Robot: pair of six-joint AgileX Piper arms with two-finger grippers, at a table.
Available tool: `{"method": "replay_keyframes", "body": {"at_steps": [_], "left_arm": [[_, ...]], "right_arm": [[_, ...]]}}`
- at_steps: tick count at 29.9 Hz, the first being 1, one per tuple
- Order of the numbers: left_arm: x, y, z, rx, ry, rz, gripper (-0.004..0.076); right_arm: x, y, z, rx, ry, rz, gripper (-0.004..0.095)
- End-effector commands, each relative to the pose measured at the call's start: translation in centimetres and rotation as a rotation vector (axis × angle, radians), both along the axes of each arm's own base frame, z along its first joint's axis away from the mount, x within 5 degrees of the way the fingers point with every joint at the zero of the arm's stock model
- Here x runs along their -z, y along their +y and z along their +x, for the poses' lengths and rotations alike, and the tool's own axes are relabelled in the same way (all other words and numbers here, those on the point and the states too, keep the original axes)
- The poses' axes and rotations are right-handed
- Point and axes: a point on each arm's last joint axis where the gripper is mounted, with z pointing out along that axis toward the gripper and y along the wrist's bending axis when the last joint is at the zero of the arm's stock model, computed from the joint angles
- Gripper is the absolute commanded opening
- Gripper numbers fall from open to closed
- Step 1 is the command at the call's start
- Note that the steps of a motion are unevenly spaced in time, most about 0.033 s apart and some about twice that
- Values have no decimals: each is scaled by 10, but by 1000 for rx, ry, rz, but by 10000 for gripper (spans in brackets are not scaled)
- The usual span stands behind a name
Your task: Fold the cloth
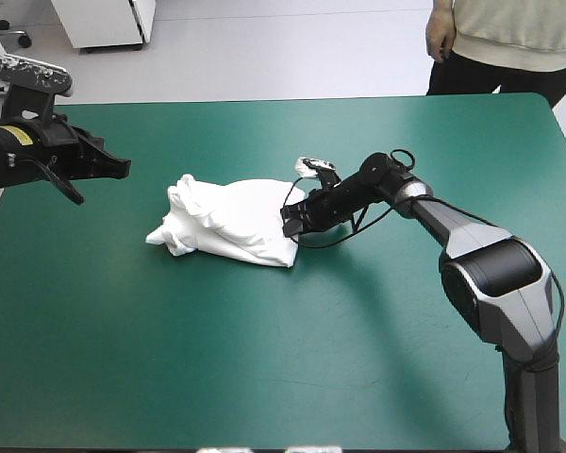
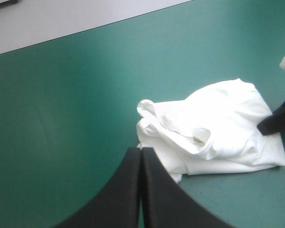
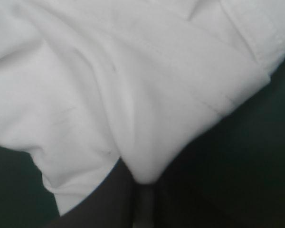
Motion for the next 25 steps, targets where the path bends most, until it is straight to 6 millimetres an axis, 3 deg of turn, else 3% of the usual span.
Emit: {"method": "replay_keyframes", "body": {"at_steps": [1,5,11,16,20,25], "left_arm": [[-17,0,-10,0,-106,-37,-9],[-17,-1,-10,4,-104,-43,-9],[-18,-4,-10,26,-110,-67,-9],[-18,-4,-10,25,-112,-66,-9],[-19,-4,-10,28,-111,-72,-9],[-18,-5,-10,31,-109,-75,-9]], "right_arm": [[-58,-32,-4,20,-131,-97,5],[-85,-88,-3,115,-202,-325,3],[-125,-195,-10,383,-182,-438,3],[-137,-273,-29,558,-127,-588,3],[-133,-307,-41,652,-102,-639,2],[-95,-324,-53,652,-6,-697,1]]}}
